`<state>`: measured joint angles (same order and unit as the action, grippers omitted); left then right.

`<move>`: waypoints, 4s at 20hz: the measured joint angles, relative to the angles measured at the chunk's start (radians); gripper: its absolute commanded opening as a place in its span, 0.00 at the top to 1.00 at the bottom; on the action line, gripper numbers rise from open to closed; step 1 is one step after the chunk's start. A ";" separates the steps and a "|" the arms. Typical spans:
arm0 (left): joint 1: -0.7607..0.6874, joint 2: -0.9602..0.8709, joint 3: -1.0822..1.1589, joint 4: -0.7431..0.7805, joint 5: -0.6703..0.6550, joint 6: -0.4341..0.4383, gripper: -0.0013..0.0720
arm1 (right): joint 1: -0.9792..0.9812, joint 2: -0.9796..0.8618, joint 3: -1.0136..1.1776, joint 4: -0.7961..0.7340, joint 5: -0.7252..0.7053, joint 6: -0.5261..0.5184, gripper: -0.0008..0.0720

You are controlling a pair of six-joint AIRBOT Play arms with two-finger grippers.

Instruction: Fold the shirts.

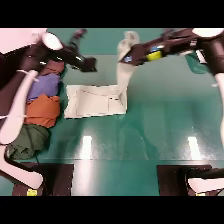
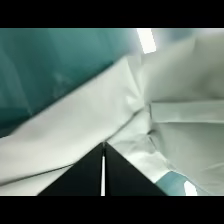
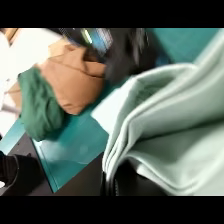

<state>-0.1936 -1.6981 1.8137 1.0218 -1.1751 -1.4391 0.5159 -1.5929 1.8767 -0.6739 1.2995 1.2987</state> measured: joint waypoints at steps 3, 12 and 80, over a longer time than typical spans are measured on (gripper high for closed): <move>0.127 0.101 0.006 0.037 -0.039 0.004 0.95 | 0.144 -0.151 0.113 0.003 -0.068 -0.010 0.39; 0.330 0.214 0.008 0.072 -0.162 0.007 0.95 | 0.208 -0.244 0.025 -0.061 -0.113 -0.038 0.29; 0.112 0.219 0.008 0.070 -0.144 0.024 0.95 | -1.124 0.636 -0.821 -0.503 0.091 0.159 0.31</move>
<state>-0.0814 -1.4792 1.8221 1.0920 -1.3193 -1.4151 -0.6083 -0.9573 1.0554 -1.1767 1.3903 1.4582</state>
